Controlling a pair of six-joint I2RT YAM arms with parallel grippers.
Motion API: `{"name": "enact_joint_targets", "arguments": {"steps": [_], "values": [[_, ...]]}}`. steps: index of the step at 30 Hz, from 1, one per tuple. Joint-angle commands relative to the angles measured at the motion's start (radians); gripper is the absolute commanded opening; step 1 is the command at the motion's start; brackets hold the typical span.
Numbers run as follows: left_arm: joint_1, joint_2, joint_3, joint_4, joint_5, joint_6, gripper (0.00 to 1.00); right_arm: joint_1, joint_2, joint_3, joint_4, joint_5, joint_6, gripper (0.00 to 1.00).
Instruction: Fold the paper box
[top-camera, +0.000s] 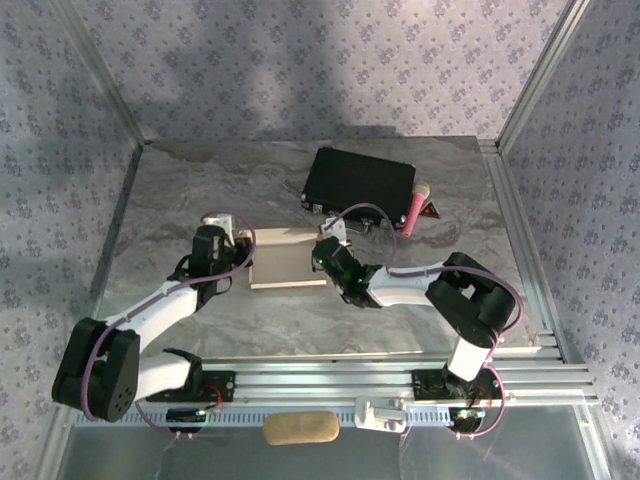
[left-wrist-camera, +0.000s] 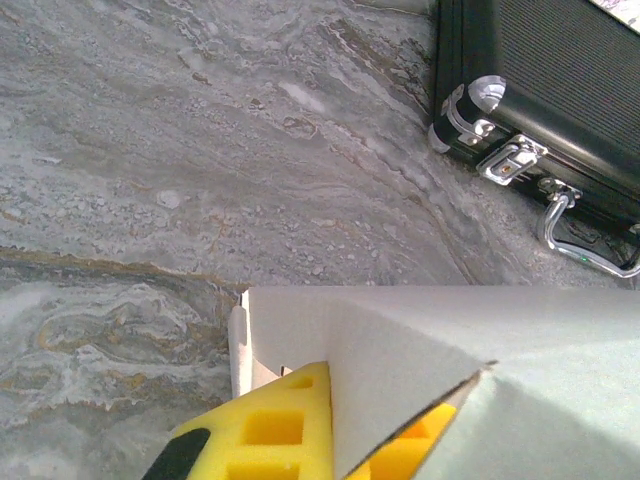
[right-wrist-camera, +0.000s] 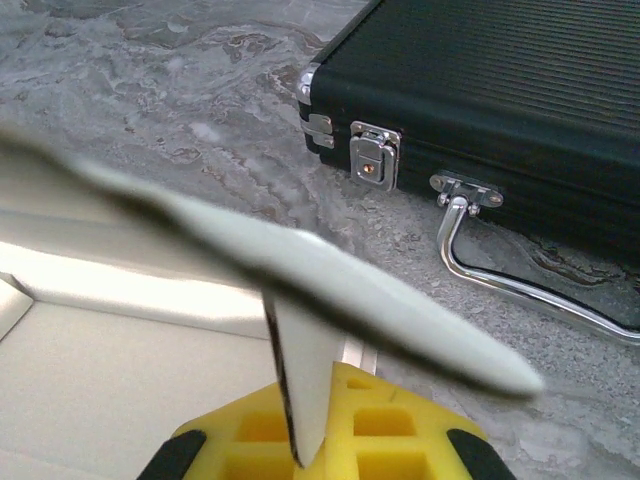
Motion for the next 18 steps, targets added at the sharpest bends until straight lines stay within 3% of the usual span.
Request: {"name": "enact_joint_targets", "arguments": {"steps": [1,17,18], "values": [[-0.024,-0.018,-0.051,-0.015,0.063,-0.035,0.0,0.027,0.03,-0.021,-0.017,0.019,-0.028,0.0],[-0.116,-0.06,-0.167,-0.003,-0.061,-0.1,0.0,0.05,0.009,-0.036,-0.07,0.044,-0.016,0.0],[-0.118,-0.065,-0.167,-0.011,-0.067,-0.1,0.0,0.051,-0.002,-0.034,-0.091,0.043,-0.008,0.05]]}}
